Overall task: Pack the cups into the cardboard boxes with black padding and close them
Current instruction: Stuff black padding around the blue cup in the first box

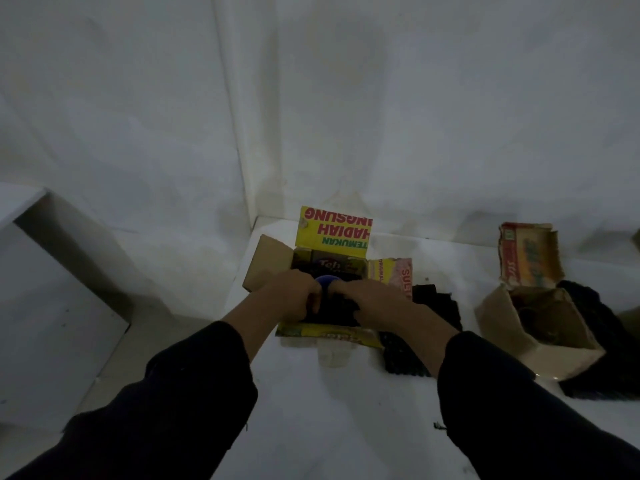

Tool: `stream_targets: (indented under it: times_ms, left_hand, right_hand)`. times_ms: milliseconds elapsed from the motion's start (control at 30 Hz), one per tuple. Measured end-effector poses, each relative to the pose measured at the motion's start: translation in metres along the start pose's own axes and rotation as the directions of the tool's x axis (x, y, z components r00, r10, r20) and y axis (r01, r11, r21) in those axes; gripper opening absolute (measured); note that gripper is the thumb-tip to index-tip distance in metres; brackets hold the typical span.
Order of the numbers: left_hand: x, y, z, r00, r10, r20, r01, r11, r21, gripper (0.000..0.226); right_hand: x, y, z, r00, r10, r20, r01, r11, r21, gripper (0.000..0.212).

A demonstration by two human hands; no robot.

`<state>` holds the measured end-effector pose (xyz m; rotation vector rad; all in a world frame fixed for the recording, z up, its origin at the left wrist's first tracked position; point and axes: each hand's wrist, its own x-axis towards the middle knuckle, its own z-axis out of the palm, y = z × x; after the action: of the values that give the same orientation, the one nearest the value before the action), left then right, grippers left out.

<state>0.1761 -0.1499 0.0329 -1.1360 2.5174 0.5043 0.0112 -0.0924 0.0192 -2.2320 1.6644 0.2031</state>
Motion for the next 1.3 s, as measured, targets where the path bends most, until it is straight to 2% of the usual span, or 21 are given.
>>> stream_targets:
  times_ms: [167, 267, 367, 500, 600, 700, 867, 933, 1000, 1133, 1300]
  left_hand:
    - [0.002, -0.002, 0.003, 0.999, 0.011, 0.051, -0.016, 0.994, 0.105, 0.035]
    - [0.006, 0.000, 0.009, 0.993, -0.006, 0.117, -0.010, 0.991, 0.133, 0.028]
    - [0.014, -0.003, 0.014, 0.977, -0.062, 0.203, 0.051, 0.997, 0.061, 0.019]
    - [0.019, 0.001, 0.015, 0.950, -0.161, 0.267, 0.189, 0.978, -0.084, 0.039]
    - [0.022, -0.001, 0.020, 0.929, -0.209, 0.306, 0.240, 0.968, -0.067, 0.050]
    - [0.024, -0.003, 0.024, 0.934, -0.220, 0.283, 0.247, 0.967, -0.063, 0.052]
    - [0.022, 0.000, 0.020, 0.941, -0.175, 0.288, 0.198, 0.979, -0.052, 0.039]
    - [0.017, 0.000, 0.016, 0.961, -0.133, 0.243, 0.146, 0.989, -0.036, 0.033]
    - [0.010, 0.000, 0.009, 0.983, -0.073, 0.167, 0.074, 0.997, 0.000, 0.033]
    - [0.000, 0.003, -0.007, 0.998, -0.006, 0.056, 0.001, 0.997, 0.076, 0.035]
    - [-0.010, 0.017, -0.021, 0.997, 0.042, -0.062, -0.032, 0.987, 0.155, 0.032]
  right_hand:
    - [0.003, 0.005, 0.008, 0.999, 0.018, 0.048, -0.015, 0.998, -0.065, 0.035]
    - [0.007, 0.006, 0.012, 0.998, -0.017, 0.067, 0.029, 0.983, -0.180, 0.033]
    - [0.012, 0.004, 0.012, 0.994, -0.012, 0.109, 0.050, 0.936, -0.349, 0.029]
    - [0.016, 0.003, 0.010, 0.985, 0.013, 0.174, 0.069, 0.887, -0.456, 0.011]
    - [0.017, 0.006, 0.014, 0.976, 0.037, 0.215, 0.064, 0.895, -0.441, 0.013]
    - [0.019, 0.010, 0.021, 0.971, 0.072, 0.229, 0.023, 0.921, -0.389, 0.014]
    - [0.020, 0.005, 0.013, 0.944, 0.127, 0.305, -0.017, 0.940, -0.339, 0.020]
    - [0.020, 0.005, 0.010, 0.949, 0.101, 0.298, -0.001, 0.948, -0.319, 0.012]
    - [0.020, 0.007, 0.010, 0.960, 0.074, 0.270, 0.007, 0.958, -0.287, 0.008]
    - [0.014, 0.011, 0.008, 0.986, 0.035, 0.161, 0.005, 0.971, -0.239, 0.028]
    - [-0.015, 0.013, -0.014, 0.999, 0.011, -0.039, -0.011, 1.000, -0.010, 0.042]
